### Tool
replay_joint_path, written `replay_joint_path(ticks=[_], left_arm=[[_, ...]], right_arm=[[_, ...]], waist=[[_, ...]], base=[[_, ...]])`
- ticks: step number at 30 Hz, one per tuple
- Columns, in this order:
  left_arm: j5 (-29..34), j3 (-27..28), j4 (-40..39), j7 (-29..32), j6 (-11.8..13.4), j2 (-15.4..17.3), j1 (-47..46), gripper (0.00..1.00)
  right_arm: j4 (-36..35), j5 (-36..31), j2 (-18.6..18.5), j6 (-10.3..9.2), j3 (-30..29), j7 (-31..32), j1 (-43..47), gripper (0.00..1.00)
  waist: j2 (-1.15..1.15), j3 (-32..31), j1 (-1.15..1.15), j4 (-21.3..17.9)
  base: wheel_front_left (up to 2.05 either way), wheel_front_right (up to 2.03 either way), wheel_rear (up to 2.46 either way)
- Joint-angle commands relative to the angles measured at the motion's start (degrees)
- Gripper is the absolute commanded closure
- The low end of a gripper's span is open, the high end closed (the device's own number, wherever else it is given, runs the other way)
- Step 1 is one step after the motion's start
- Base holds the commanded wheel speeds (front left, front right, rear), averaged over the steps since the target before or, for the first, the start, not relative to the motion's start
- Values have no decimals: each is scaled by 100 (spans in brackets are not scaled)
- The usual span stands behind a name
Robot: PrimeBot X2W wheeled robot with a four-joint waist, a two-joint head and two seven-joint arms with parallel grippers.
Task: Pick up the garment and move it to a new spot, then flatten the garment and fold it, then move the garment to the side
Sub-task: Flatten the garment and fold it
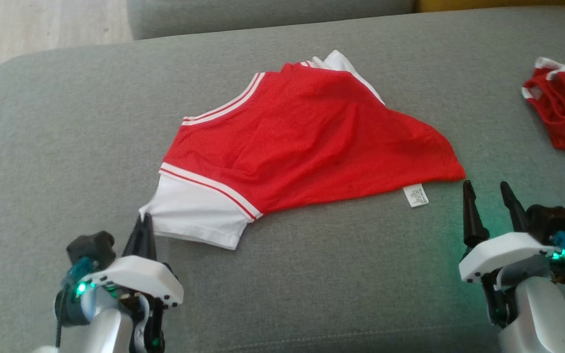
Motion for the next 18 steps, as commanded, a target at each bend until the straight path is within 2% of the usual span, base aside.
replay_joint_path(ticks=[1,10,18], left_arm=[[-38,257,-421,-146,82,114,1,100],[-76,361,-1205,-98,245,216,346,100],[-62,237,-1489,-2,312,193,514,100]], right_arm=[[-38,-134,-4,37,-15,80,-262,0],[412,-101,-4,37,5,365,-415,0],[1238,-168,-4,37,-86,355,-858,0]], waist=[[0,-2,0,117],[0,30,0,317],[0,80,0,408]], base=[[0,0,0],[0,0,0],[0,0,0]])
